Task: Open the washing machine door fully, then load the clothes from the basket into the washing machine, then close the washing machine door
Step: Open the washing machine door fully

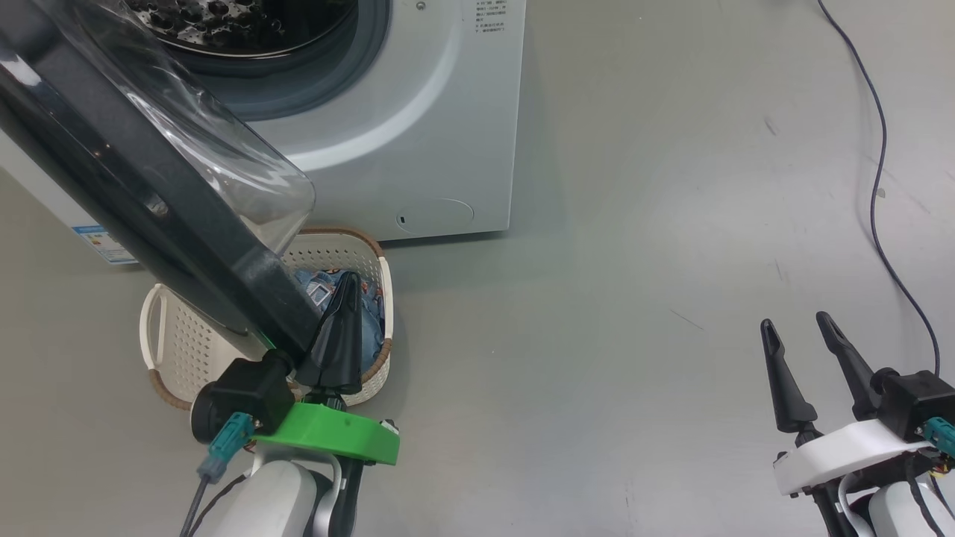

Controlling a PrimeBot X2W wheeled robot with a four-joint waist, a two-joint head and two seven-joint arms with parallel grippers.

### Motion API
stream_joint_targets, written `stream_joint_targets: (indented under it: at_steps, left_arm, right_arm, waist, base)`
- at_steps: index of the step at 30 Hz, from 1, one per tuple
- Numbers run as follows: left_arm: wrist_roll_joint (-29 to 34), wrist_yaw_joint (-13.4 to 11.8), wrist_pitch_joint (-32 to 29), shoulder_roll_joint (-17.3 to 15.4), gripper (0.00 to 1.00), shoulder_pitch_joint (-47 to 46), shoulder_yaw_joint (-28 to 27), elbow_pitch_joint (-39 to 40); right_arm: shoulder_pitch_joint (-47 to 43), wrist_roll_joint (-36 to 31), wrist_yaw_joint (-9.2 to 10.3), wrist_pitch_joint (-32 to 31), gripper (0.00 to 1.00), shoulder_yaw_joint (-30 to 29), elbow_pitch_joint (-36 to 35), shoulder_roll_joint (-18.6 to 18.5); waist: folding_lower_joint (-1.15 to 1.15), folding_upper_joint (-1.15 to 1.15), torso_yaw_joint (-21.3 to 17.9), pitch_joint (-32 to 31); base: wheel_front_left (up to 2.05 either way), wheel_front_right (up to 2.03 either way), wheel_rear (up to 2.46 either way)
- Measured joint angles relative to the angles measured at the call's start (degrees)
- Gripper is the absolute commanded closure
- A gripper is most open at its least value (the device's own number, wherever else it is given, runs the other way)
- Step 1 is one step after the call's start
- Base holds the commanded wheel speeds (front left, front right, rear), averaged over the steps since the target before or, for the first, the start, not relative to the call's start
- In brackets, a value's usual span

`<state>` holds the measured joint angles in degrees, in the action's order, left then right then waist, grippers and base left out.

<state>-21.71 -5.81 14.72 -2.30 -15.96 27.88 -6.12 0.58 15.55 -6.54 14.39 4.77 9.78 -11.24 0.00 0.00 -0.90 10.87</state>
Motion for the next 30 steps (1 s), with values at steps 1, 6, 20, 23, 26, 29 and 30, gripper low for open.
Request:
stream_joint_targets:
  at_steps: [1,6,20,23,26,29,30]
  left_arm:
    - [0.0,0.0,0.0,0.0,1.0,0.0,-0.1,-0.1]
    - [-0.3,-0.2,0.0,0.1,1.0,0.0,-0.2,-0.4]
    - [-0.5,-0.2,0.0,0.5,1.0,0.1,0.4,-2.2]
    - [-0.5,-0.2,0.0,0.7,1.0,0.2,0.0,-2.2]
    - [-0.5,-0.2,0.0,0.7,1.0,0.4,-0.3,-2.3]
    - [-0.5,-0.3,0.0,0.6,1.0,0.4,-0.5,-2.2]
    - [-0.4,-0.4,0.0,0.6,1.0,0.4,-0.5,-2.2]
  right_arm:
    - [0.0,0.0,-0.02,0.0,0.0,0.0,0.1,0.0]
    - [0.0,0.0,-0.04,0.0,0.0,0.0,0.3,0.1]
    - [-0.1,0.0,-0.22,0.0,0.0,-0.4,1.3,0.4]
    - [-0.2,0.0,-0.32,0.0,0.0,-0.4,1.4,0.5]
    - [-0.2,0.0,-0.52,0.0,0.0,-0.4,1.4,0.6]
    - [-0.4,0.0,-0.52,0.0,0.0,-0.4,1.4,0.6]
    - [-0.4,0.0,-0.52,0.0,0.0,-0.4,1.4,0.6]
  waist:
    - [0.0,0.0,0.1,-0.1]
    - [0.0,0.0,0.3,-0.3]
    - [0.0,0.0,3.0,-1.7]
    - [0.0,0.0,3.7,-2.1]
    - [0.0,0.0,4.4,-2.3]
    - [0.0,0.0,4.9,-2.4]
    - [0.0,0.0,5.1,-2.3]
  base:
    - [0.0,0.0,0.0]
    - [0.0,0.0,0.0]
    - [0.0,0.0,0.0]
    - [0.0,0.0,0.0]
    - [0.0,0.0,0.0]
    - [0.0,0.0,0.0]
    - [0.0,0.0,0.0]
